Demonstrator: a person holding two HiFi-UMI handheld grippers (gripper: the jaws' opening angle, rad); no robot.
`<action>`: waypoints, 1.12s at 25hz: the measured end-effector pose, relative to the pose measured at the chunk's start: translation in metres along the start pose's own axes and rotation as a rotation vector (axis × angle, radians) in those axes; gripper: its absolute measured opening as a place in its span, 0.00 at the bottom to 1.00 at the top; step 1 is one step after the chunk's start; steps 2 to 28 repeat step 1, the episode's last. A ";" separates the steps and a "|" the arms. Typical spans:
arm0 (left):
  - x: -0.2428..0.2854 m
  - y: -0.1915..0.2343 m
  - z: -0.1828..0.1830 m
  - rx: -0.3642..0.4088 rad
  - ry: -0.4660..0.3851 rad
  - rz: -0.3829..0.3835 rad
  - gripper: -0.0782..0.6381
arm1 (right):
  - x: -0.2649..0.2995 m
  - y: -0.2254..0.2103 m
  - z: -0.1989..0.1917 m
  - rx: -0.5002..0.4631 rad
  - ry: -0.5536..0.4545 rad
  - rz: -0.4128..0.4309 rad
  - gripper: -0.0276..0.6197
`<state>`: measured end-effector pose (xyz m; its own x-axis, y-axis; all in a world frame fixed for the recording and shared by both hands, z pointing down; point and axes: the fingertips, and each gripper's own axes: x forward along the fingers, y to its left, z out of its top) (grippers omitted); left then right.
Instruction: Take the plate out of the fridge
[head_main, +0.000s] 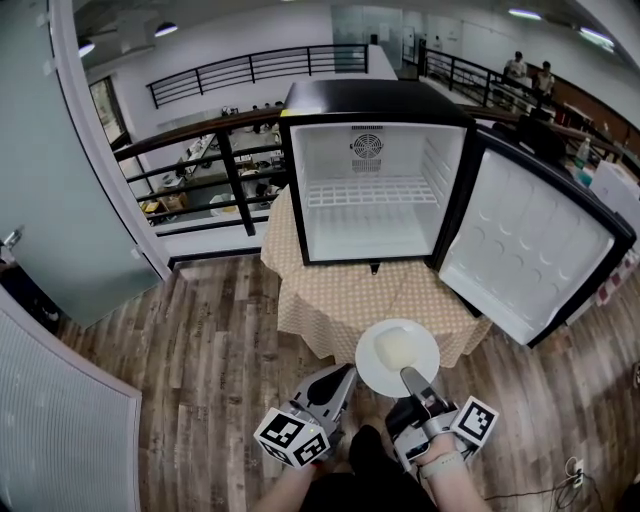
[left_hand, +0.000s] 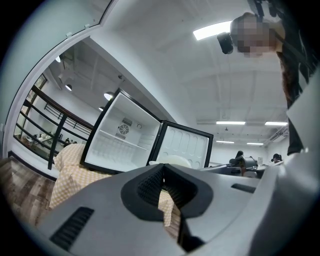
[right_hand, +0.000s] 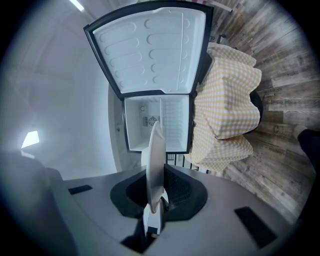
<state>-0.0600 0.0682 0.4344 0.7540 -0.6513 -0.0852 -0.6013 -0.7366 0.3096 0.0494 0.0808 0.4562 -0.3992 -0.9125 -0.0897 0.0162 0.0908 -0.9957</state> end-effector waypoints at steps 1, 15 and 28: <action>-0.001 0.001 0.000 -0.001 0.002 -0.002 0.12 | -0.001 -0.002 -0.001 0.000 -0.003 -0.003 0.12; -0.001 0.001 0.000 -0.001 0.002 -0.002 0.12 | -0.001 -0.002 -0.001 0.000 -0.003 -0.003 0.12; -0.001 0.001 0.000 -0.001 0.002 -0.002 0.12 | -0.001 -0.002 -0.001 0.000 -0.003 -0.003 0.12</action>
